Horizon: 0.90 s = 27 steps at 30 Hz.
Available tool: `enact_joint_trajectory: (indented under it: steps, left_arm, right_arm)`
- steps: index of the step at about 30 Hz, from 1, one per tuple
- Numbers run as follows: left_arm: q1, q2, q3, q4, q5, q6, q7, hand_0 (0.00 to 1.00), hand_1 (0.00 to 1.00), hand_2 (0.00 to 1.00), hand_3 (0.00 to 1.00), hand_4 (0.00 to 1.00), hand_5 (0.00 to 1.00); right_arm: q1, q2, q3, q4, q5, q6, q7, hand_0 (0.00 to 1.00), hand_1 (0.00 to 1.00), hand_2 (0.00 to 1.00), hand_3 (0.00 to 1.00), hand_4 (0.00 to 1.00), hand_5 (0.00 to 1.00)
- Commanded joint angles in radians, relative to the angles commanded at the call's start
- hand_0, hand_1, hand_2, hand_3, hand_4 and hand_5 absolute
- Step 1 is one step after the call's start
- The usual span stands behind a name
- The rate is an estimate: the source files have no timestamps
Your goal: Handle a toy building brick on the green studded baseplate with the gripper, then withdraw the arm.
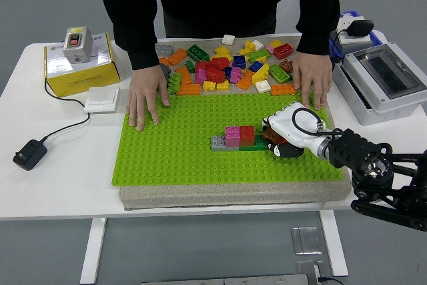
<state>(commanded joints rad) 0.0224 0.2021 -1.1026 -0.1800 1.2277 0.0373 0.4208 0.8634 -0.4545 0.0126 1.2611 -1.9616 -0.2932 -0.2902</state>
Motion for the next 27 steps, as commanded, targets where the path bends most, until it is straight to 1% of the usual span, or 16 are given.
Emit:
enact_joint_trajectory:
  steps: [3, 4, 9, 10, 27]
  left_arm:
    - [0.000, 0.000, 0.000, 0.000, 0.001, 0.000, 0.000, 0.690, 0.661, 0.582, 0.648, 0.075, 0.645]
    - [0.000, 0.000, -0.001, 0.000, 0.001, 0.000, 0.000, 0.690, 0.661, 0.581, 0.646, 0.075, 0.646]
    - [0.001, 0.001, -0.003, 0.000, 0.004, -0.001, 0.001, 0.690, 0.661, 0.581, 0.646, 0.075, 0.646]
    - [0.001, 0.001, -0.003, 0.000, 0.005, -0.001, 0.001, 0.690, 0.661, 0.580, 0.644, 0.074, 0.646]
    - [0.001, 0.002, -0.006, 0.000, 0.009, 0.000, 0.000, 0.690, 0.660, 0.581, 0.636, 0.072, 0.645]
  right_arm:
    - [0.000, -0.001, 0.002, 0.001, 0.002, -0.002, 0.001, 0.144, 0.175, 0.632, 0.733, 0.463, 0.353]
    - [0.000, -0.002, 0.003, 0.002, 0.002, -0.002, 0.001, 0.144, 0.182, 0.676, 0.786, 0.466, 0.351]
    - [-0.002, -0.003, 0.004, 0.006, 0.012, -0.007, 0.004, 0.144, 0.182, 0.676, 0.786, 0.466, 0.351]
    - [-0.002, -0.004, 0.004, 0.007, 0.013, -0.008, 0.004, 0.148, 0.183, 0.702, 0.815, 0.466, 0.349]
    - [-0.008, -0.021, 0.008, 0.037, 0.023, -0.018, 0.002, 0.149, 0.183, 0.708, 0.826, 0.477, 0.356]
